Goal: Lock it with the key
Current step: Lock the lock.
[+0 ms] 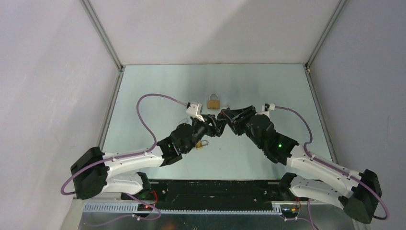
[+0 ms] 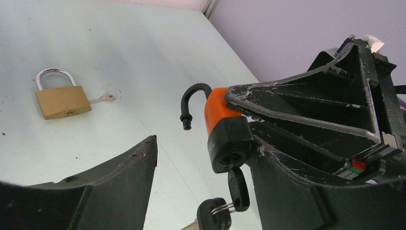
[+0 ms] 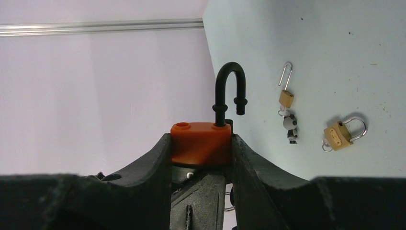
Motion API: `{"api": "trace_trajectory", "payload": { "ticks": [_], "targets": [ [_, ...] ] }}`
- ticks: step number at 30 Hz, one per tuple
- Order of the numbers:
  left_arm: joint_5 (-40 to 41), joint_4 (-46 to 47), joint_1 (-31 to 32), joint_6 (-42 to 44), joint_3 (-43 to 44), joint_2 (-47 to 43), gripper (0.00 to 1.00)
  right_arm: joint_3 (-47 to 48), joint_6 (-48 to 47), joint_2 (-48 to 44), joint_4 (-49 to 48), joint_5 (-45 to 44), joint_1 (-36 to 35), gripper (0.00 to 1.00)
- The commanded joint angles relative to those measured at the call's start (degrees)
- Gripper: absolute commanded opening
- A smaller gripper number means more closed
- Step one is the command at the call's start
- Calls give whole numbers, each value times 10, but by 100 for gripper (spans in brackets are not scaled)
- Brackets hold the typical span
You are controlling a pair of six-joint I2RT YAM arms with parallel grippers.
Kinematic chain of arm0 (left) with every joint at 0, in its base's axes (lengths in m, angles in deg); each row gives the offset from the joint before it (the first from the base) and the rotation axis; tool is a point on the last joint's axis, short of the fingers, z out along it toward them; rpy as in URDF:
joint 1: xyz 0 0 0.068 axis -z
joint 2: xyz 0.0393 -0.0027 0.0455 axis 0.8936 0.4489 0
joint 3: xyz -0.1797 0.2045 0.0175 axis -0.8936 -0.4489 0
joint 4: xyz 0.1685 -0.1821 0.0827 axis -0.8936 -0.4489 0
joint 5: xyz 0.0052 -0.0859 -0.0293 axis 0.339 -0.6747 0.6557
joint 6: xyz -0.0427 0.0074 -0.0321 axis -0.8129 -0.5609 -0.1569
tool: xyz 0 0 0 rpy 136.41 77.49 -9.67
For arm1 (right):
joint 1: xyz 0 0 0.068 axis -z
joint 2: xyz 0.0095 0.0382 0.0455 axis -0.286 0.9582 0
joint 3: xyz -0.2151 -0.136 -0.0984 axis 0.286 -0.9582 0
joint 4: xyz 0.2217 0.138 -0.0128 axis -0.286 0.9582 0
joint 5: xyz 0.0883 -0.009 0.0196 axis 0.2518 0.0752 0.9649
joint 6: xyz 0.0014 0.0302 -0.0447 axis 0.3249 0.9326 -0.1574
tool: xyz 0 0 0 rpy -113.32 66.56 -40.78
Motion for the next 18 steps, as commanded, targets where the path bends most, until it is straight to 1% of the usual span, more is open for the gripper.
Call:
{"api": "trace_trajectory", "payload": {
  "ticks": [1,4,9,13,15,16,17,18],
  "targets": [
    [25,25,2,-1,24,-2,77,32,12,0,-41,-5,-4,20],
    [27,29,3,0,25,1,79,32,14,2,-42,-3,-4,20],
    [42,29,2,-12,22,2,65,31,14,3,-43,0,-4,20],
    [50,29,2,-16,23,-2,59,32,14,4,-38,2,-4,21],
    [50,29,2,-16,24,-2,51,32,13,7,-36,4,-4,22],
    [49,29,2,-15,25,-1,39,32,13,7,-35,4,-4,23],
    [50,28,2,-14,26,-1,32,32,11,7,-34,4,-3,30],
    [50,28,2,-14,26,0,16,32,10,6,-31,3,-3,35]
  ]
}}
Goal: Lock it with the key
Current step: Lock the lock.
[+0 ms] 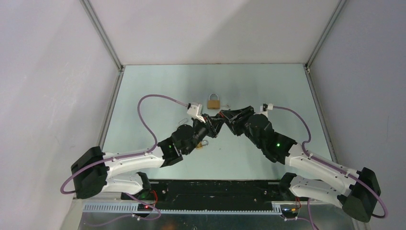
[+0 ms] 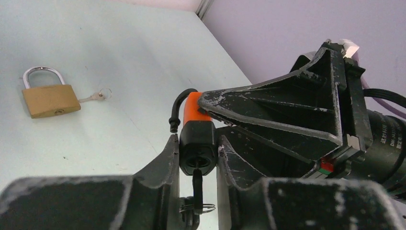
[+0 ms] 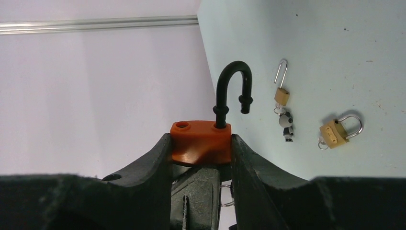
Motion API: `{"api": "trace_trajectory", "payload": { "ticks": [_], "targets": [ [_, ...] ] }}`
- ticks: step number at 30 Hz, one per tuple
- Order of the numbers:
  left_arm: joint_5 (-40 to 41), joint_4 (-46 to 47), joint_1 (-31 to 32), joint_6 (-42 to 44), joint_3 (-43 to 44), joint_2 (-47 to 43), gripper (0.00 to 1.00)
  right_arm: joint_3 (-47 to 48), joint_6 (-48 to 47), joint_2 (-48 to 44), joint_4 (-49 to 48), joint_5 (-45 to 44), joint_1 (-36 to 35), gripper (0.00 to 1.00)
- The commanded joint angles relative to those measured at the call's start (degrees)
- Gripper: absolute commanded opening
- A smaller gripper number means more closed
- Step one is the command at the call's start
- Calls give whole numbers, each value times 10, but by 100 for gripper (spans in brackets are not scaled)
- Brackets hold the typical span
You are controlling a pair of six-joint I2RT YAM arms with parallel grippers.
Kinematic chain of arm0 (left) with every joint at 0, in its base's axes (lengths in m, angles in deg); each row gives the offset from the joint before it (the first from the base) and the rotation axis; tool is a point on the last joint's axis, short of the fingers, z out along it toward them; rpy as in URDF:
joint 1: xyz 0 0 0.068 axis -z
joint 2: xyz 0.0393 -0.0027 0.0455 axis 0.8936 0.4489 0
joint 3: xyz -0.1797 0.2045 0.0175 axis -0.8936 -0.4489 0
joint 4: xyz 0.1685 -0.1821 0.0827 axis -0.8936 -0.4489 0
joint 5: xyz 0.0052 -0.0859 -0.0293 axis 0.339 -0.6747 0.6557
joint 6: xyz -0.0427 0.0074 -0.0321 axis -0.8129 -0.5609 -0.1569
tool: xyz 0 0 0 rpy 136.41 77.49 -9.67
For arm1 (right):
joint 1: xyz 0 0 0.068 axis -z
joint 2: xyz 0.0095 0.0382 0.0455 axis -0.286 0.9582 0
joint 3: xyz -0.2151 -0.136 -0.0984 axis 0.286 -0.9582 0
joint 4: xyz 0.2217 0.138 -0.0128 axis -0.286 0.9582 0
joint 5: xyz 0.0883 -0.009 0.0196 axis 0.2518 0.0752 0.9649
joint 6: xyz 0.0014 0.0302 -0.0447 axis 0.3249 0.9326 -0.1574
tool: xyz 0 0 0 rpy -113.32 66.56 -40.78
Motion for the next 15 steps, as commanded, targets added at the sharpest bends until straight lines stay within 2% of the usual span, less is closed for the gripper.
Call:
{"api": "trace_trajectory", "payload": {
  "ticks": [1,2,3,5,7,10,11,12,15],
  "targets": [
    [41,19,-4,4,24,-1,9,31,2,-8,-23,-8,-3,46],
    [42,18,-4,7,23,-2,2,31,-4,-12,-22,-11,-1,53],
    [42,17,-4,17,21,-3,1,32,-23,-16,-3,-13,0,67],
    [34,14,-6,35,18,-9,0,31,-52,-32,25,-19,7,80],
    [8,5,-11,54,15,-17,0,31,-88,-53,47,-15,22,87],
    [-54,-24,-36,67,17,-38,0,31,-130,-85,80,34,68,88],
    [-110,-31,-43,68,18,-42,0,31,-169,-89,83,59,97,87],
    [-131,-47,-60,70,21,-52,0,31,-187,-95,85,116,113,85],
    [-266,-84,-97,76,34,-76,0,31,-226,-97,106,241,194,77]
  ]
}}
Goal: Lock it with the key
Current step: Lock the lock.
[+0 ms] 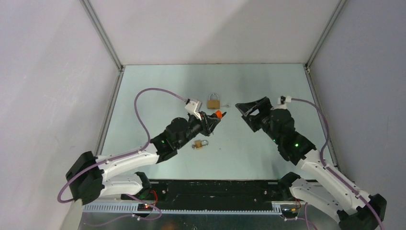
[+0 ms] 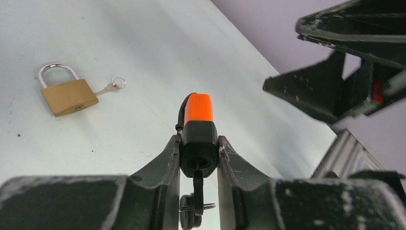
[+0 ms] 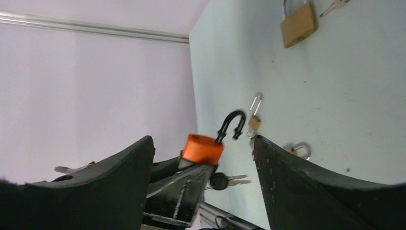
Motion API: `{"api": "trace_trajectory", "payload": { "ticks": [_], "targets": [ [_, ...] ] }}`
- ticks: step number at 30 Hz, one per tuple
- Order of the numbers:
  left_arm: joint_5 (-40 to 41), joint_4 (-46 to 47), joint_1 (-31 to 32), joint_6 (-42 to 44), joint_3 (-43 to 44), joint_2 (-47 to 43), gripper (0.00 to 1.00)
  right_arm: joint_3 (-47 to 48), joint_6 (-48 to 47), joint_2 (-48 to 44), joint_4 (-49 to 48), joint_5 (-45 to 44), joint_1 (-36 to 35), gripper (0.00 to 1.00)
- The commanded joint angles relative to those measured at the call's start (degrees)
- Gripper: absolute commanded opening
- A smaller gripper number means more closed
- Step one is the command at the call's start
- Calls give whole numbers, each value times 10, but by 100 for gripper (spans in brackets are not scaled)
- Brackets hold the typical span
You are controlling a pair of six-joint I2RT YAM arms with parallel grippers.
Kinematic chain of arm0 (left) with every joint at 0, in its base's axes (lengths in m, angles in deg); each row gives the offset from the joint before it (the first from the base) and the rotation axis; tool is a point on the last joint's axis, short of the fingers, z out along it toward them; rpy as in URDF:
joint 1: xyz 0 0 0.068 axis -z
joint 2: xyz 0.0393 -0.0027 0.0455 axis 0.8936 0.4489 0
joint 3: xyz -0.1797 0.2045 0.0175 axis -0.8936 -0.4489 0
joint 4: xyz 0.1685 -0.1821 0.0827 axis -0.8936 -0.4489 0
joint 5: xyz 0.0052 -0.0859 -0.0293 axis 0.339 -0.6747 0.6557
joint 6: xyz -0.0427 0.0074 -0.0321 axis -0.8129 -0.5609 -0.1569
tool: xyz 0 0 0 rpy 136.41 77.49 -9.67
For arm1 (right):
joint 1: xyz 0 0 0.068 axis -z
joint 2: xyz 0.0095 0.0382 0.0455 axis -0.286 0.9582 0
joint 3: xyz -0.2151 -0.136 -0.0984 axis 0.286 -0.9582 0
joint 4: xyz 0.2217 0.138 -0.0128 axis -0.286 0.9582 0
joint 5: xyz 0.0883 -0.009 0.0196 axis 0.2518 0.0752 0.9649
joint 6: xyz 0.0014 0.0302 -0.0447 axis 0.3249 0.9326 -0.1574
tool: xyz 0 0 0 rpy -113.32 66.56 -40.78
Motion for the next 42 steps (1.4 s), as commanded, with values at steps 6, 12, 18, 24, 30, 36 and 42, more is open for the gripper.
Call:
{"api": "trace_trajectory", "payload": {
  "ticks": [6,12,18,24,30,36,42],
  "targets": [
    [-287,-97,-62,61,57,-92,0,11,6,-28,74,262,102,69],
    [-341,-114,-62,71,59,-129,0,-23,195,-59,9,270,74,72],
    [-374,-130,-63,94,69,-156,0,-24,300,-67,5,269,39,64],
    [-356,-167,-63,129,92,-172,0,-23,323,-65,-2,263,-16,49],
    [-375,-206,-64,133,127,-167,0,-24,304,-41,-34,269,-17,42],
    [-404,-212,-71,87,146,-158,0,-24,209,-7,-82,343,25,11],
    [-409,-212,-72,26,167,-145,0,-24,115,-13,-117,381,51,8]
  ]
}}
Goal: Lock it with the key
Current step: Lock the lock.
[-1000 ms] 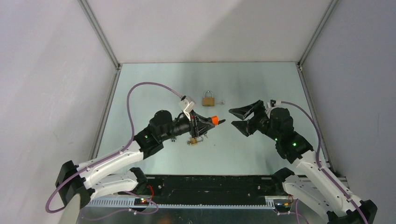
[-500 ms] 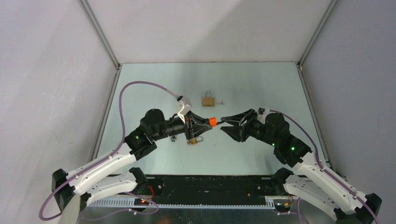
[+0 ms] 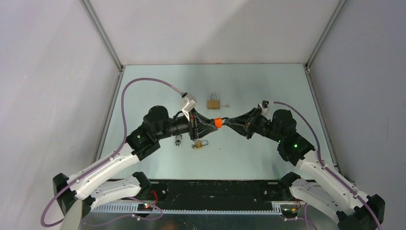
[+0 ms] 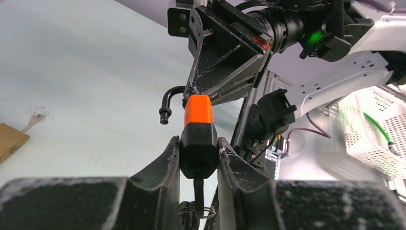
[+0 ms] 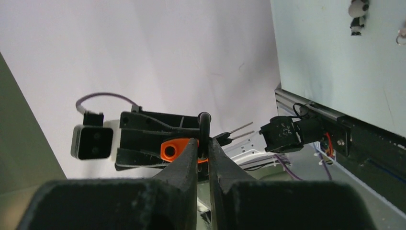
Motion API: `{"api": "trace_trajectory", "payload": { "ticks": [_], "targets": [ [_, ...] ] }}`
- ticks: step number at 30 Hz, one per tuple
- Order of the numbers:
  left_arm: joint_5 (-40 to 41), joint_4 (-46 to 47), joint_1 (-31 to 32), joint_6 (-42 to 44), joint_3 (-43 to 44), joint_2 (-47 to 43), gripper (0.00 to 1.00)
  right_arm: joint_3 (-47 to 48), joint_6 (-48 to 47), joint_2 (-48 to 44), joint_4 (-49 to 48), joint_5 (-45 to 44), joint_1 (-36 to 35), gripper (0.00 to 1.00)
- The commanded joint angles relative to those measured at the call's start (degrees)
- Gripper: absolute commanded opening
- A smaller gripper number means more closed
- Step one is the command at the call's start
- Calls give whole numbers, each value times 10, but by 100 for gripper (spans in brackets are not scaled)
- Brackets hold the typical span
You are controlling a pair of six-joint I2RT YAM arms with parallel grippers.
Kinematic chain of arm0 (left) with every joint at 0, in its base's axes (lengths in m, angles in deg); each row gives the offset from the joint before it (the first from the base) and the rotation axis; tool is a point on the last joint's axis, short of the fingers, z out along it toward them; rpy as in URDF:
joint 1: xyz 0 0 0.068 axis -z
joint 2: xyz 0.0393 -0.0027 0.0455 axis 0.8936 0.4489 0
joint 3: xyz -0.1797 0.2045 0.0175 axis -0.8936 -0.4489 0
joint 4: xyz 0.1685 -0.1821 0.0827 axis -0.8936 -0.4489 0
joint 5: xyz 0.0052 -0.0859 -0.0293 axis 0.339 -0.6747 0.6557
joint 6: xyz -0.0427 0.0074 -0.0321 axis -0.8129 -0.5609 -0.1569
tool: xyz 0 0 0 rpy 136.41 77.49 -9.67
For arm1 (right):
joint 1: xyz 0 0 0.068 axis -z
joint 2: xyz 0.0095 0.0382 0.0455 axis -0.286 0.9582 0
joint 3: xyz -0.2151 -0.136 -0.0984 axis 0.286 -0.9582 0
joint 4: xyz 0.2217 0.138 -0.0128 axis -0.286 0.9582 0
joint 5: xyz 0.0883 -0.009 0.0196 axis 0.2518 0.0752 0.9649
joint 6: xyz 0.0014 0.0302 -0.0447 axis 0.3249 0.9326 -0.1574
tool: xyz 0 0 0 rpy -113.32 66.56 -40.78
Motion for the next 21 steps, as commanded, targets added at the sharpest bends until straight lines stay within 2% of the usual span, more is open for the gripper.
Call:
{"api": "trace_trajectory", "payload": {
  "ticks": [1,5,12,14,18,21],
  "targets": [
    [-32,46,0,-69,45,-5,0,-2,-112,-8,-78,36,19,7],
    [-8,47,-7,-120,40,-8,0,-7,-214,-28,-123,37,23,0],
    [-20,53,-26,-194,30,4,0,-15,-396,-60,-180,70,24,0],
    [-29,56,-44,-225,30,8,0,-16,-446,-74,-181,80,24,8],
    [-66,67,-66,-256,40,25,0,-16,-532,-99,-163,90,24,14],
    [-97,69,-68,-244,49,30,0,-14,-550,-103,-162,109,29,16]
  ]
}}
